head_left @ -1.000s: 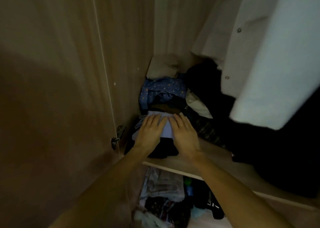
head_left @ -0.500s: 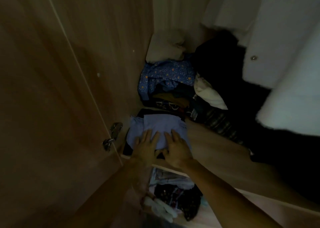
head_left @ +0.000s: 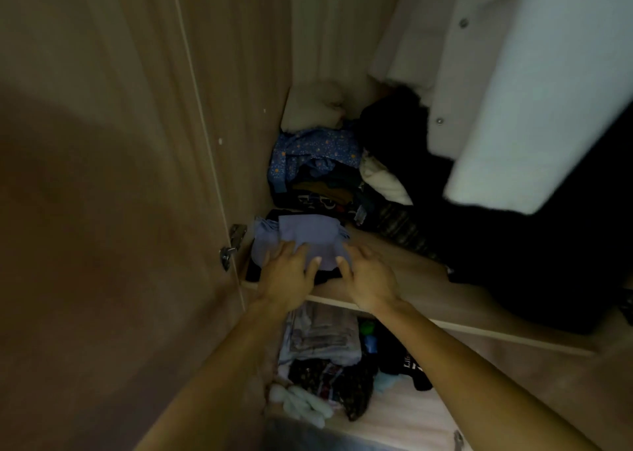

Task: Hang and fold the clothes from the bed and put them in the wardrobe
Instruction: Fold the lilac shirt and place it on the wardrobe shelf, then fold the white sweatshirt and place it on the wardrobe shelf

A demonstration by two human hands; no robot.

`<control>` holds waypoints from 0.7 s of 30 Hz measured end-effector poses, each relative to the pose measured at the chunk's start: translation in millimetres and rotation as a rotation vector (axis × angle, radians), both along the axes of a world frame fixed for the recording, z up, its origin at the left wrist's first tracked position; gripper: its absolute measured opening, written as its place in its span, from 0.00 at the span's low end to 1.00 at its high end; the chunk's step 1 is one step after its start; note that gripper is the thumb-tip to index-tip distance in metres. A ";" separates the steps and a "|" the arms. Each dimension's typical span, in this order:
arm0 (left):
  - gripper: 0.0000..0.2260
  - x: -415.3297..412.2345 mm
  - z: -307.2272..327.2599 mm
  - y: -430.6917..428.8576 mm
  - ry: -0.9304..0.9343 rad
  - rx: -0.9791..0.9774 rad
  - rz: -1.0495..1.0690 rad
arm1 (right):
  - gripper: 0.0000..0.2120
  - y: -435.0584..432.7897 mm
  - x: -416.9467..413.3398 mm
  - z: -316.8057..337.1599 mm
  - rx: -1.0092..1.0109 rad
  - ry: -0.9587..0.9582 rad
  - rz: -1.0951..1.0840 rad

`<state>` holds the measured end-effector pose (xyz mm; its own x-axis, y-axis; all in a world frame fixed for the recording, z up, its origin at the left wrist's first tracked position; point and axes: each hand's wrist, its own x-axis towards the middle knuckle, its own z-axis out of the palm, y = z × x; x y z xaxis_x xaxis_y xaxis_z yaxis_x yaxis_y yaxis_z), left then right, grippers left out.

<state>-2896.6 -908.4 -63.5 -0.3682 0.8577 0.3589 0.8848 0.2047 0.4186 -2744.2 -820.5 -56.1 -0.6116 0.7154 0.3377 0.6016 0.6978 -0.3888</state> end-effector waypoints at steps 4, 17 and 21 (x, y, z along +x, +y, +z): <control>0.31 30.9 20.5 -44.3 0.038 0.065 -0.033 | 0.24 -29.0 39.1 21.4 0.064 -0.006 -0.003; 0.28 230.3 47.0 -179.7 0.037 0.065 -0.155 | 0.20 -167.4 270.1 44.5 0.078 0.056 -0.121; 0.28 300.2 56.4 -210.6 0.023 0.054 -0.262 | 0.20 -220.2 343.4 43.5 0.031 0.032 -0.185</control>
